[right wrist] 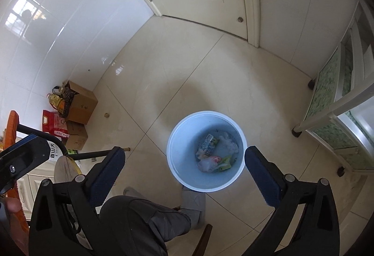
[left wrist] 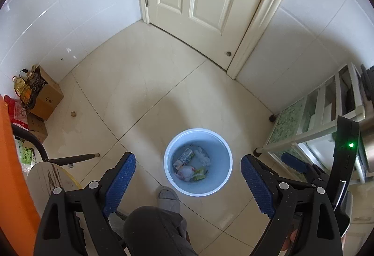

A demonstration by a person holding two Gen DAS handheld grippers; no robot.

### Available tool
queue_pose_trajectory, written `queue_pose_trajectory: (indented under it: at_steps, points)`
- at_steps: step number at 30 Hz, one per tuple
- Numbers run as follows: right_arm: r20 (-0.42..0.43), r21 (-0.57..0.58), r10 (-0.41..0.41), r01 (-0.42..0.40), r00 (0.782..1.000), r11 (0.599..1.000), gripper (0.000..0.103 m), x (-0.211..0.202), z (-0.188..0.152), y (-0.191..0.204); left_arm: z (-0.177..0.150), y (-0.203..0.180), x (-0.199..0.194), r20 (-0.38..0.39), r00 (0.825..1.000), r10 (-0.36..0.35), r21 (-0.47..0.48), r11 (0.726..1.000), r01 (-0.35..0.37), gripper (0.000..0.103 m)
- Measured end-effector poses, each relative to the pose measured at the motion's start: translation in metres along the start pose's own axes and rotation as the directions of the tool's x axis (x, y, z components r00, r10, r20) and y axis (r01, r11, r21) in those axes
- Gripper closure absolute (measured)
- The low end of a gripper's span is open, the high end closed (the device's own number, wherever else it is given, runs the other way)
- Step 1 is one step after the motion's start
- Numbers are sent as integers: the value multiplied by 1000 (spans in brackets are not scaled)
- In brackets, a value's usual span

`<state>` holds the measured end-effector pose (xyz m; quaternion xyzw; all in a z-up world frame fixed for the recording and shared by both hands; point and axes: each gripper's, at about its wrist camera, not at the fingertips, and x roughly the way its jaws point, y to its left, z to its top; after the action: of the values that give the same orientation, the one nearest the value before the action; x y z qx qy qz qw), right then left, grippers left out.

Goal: Collect trash
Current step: 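Move both tools back over the orange table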

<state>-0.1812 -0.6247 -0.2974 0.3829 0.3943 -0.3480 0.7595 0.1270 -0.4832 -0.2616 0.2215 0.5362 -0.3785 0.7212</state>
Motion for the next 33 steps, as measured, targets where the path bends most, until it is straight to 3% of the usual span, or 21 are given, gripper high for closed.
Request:
queue_pose_trajectory:
  at_steps: [8,15,21,33]
  points:
    - [81,-48,-7,11,997,999,0,-53,-5,25,-34,11,-68,101,995,-7,4,1000,7,14]
    - [179,-111,11,9,984,994,0,-111,-12,60,-80,34,-150,242,970,-4,-16,1000,8,14]
    - [254,-200,60,-8,965,980,0,-155,-23,107,-132,67,-226,369,930,3,-69,997,25,9]
    - [326,-417,226,-75,918,906,0,-210,-57,223,-268,139,-348,554,818,154,-251,968,-13,2]
